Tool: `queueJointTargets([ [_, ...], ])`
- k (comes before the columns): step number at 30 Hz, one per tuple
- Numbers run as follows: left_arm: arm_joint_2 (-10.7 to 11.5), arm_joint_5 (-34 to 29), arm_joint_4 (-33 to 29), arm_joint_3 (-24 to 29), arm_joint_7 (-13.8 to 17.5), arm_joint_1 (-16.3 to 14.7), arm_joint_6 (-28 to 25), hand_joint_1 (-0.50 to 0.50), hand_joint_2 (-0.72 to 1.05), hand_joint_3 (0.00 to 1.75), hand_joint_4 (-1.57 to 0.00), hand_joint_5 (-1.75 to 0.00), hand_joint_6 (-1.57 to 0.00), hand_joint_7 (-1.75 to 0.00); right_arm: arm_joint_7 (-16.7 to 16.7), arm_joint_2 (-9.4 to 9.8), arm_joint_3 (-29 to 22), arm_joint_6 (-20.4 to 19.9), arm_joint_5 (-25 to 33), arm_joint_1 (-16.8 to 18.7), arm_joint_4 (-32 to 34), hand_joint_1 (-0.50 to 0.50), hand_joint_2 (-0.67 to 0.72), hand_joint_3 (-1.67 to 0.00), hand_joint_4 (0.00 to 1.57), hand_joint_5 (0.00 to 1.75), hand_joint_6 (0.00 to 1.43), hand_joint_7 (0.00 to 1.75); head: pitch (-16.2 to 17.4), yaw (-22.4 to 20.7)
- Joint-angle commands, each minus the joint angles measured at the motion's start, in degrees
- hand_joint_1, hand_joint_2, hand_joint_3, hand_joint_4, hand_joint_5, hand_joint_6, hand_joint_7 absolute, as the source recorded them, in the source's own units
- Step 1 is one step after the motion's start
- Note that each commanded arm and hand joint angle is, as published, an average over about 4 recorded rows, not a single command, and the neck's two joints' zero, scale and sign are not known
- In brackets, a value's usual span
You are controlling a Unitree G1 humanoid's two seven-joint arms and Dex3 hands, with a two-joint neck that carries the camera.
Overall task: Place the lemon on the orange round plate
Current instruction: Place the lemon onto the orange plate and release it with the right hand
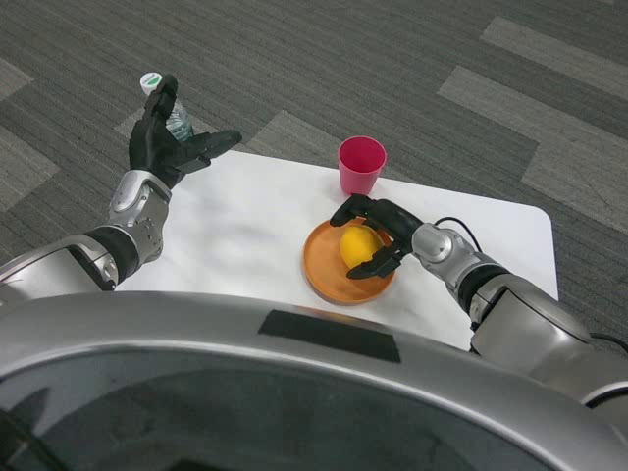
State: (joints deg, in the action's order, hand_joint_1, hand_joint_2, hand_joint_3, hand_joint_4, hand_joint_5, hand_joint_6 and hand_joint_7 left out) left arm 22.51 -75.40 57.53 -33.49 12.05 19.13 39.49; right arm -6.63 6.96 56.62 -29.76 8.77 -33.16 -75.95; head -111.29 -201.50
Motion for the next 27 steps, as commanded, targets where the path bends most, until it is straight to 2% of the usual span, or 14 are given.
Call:
queueJointTargets([
  [1,0.43,-0.28,0.39,-0.08,-0.10,0.16,-0.38,0.50,0.16,0.09,-0.30,0.00,0.00,0.00,0.12,0.11,-0.02,0.45,0.37,-1.39,-0.07,0.19,0.15,-0.16,0.00,1.16,0.03,0.79,-0.13,-0.36],
  [2,0.43,-0.28,0.48,-0.11,-0.10,0.21,-0.38,0.50,0.16,0.09,-0.30,0.00,0.00,0.00,0.12,0.09,-0.02,0.47,0.37,-1.39,-0.07,0.22,0.27,-0.12,0.00,1.14,0.03,0.77,-0.17,-0.48],
  [5,0.43,-0.34,0.81,-0.17,-0.10,0.29,-0.45,0.50,0.16,0.09,-0.30,0.00,0.00,0.00,0.12,0.07,-0.02,0.47,0.37,-1.39,-0.07,0.25,0.34,-0.08,0.00,1.07,0.03,0.77,-0.35,-0.75],
  [8,0.43,-0.36,1.01,-0.17,-0.10,0.29,-0.47,0.50,0.16,0.09,-0.30,0.00,0.00,0.00,0.12,0.07,-0.15,0.40,0.37,-1.39,-0.07,0.25,0.34,-0.08,0.00,1.07,0.03,0.77,-0.47,-0.99],
  [12,0.43,-0.45,1.27,-0.17,-0.10,0.29,-0.47,0.50,0.16,0.09,-0.30,0.00,0.00,0.00,0.21,0.11,-1.07,-0.08,0.81,-0.86,0.45,0.23,0.34,-0.08,0.00,1.07,0.02,0.61,-0.66,-1.21],
  [18,0.43,-0.54,1.49,-0.13,-0.10,0.29,-0.47,0.50,0.21,0.09,-0.31,0.00,0.00,0.00,-0.40,1.12,-3.58,-0.78,0.41,1.60,2.61,0.21,0.34,-0.08,0.00,0.97,0.00,0.49,-0.96,-0.97],
  [20,0.43,-0.58,1.71,-0.17,-0.10,0.34,-0.47,0.50,0.16,0.09,-0.32,0.00,0.00,0.00,-0.40,1.30,-4.54,-1.53,0.24,2.61,3.53,0.21,0.31,-0.08,0.00,0.97,0.00,0.45,-1.07,-0.87],
  [24,0.43,-0.63,1.84,-0.17,-0.10,0.43,-0.47,0.50,0.21,0.09,-0.32,0.00,0.00,0.00,-0.36,2.05,-7.66,-3.20,0.10,4.85,6.87,0.24,0.27,-0.08,0.00,0.90,0.00,0.35,-1.20,-0.90],
  [27,0.41,-0.63,1.95,-0.17,-0.10,0.47,-0.47,0.50,0.18,0.09,-0.34,0.00,0.00,0.00,-0.38,2.77,-10.76,-3.77,0.04,7.01,10.23,0.25,0.22,-0.08,0.00,0.87,0.00,0.35,-1.29,-0.78],
])
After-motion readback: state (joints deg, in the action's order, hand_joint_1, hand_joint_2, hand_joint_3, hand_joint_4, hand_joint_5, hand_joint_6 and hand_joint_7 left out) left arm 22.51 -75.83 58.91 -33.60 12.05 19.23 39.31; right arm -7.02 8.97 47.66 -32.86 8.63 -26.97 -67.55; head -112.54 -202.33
